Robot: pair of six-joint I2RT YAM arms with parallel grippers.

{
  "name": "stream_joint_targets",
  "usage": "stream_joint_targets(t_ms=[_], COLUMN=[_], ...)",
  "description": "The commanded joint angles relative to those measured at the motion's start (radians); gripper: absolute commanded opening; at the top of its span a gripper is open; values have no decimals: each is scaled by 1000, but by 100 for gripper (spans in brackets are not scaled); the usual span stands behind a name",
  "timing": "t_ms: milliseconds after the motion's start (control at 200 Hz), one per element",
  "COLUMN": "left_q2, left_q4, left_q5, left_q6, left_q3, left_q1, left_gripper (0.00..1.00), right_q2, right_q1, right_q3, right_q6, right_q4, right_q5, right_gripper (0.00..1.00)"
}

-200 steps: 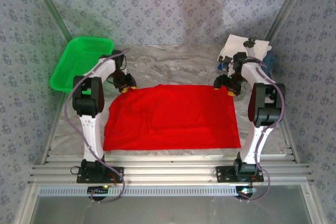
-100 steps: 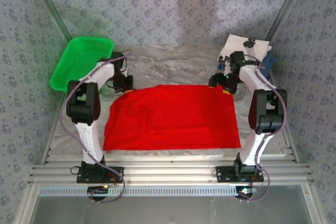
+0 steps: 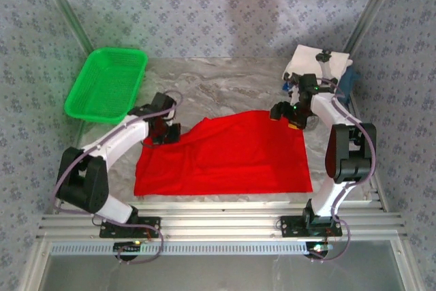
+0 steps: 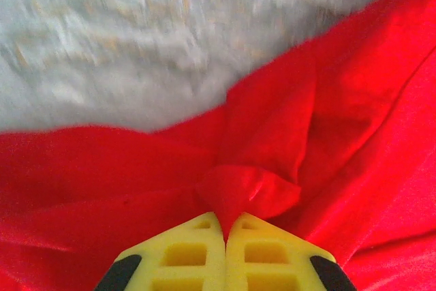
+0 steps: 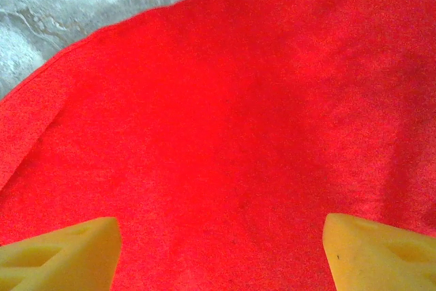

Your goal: Fold and stack the t-shirts

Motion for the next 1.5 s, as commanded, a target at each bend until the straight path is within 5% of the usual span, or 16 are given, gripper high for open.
stream_joint_targets(t_ms=[0, 165, 380, 495, 715, 849, 1234, 1499], left_q2=[-48, -87, -192, -217, -12, 91, 209, 256], left_q4=[-13, -1, -25, 3, 105, 96, -154, -167], left_q5=[7, 63, 28, 36, 219, 289, 78, -25], left_q6=[-120, -193, -221, -234, -214, -117, 89, 121], left_q3=[-97, -205, -127, -82, -49, 42, 137, 143], left_q1=[-28, -53, -44, -11, 123, 113, -5, -83], left_gripper=[4, 14, 61, 73, 69, 62, 53, 52], right_q2=[-39, -42, -50, -62, -78, -84, -94, -80], right_q1=[9, 12, 19, 20, 23, 26, 26, 27], right_q3=[-23, -36, -43, -59, -101, -106, -121, -116], right_q6=[20, 23, 23, 22, 28, 24, 14, 18], right_q4=[16, 20, 16, 18, 31, 24, 12, 24], right_q5=[-18, -22, -24, -29, -36, -39, -56, -65], right_gripper=[80, 80, 80, 80, 80, 80, 80, 80])
